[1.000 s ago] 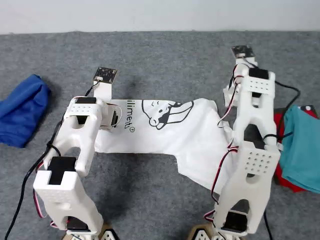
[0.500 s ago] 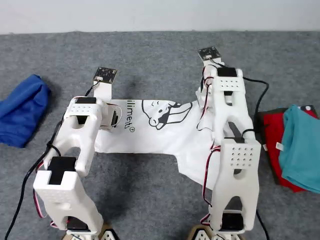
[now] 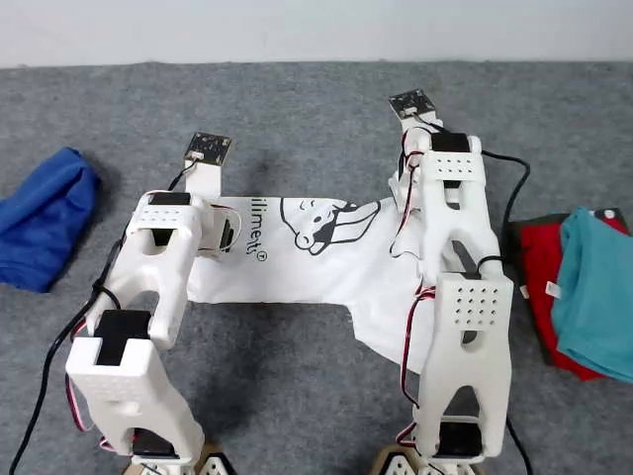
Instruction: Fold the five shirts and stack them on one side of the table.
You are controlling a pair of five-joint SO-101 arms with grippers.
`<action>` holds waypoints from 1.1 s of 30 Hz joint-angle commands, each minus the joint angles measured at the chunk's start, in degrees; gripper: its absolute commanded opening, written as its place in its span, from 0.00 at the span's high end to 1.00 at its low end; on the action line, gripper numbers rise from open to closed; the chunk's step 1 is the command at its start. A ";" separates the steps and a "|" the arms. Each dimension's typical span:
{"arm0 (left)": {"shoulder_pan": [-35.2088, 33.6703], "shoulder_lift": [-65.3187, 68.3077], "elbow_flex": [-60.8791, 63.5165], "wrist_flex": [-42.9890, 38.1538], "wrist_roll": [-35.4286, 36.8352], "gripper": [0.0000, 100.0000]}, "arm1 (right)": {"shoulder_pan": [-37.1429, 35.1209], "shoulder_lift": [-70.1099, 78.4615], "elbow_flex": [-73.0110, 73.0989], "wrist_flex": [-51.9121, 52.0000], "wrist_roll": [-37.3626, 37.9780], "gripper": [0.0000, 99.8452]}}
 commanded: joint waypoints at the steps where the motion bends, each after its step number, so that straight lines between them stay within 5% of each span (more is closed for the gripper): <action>1: 0.18 -0.18 -0.84 -0.18 0.18 0.91 | 2.15 -0.13 -1.32 0.48 0.62 0.99; 15: 0.18 -0.18 -0.84 -0.18 0.18 0.91 | 9.80 2.95 -16.97 8.40 0.62 0.99; 21: 0.18 -0.18 -0.84 -0.18 0.18 0.91 | 9.19 5.85 -17.41 12.44 -1.05 0.82; 27: 0.18 -0.97 -1.89 -0.09 0.18 0.91 | 10.07 -2.51 -17.41 20.97 -3.08 0.81; 33: 0.09 -5.27 -11.30 8.88 0.18 0.91 | 9.98 -10.51 -14.86 28.35 -0.09 0.81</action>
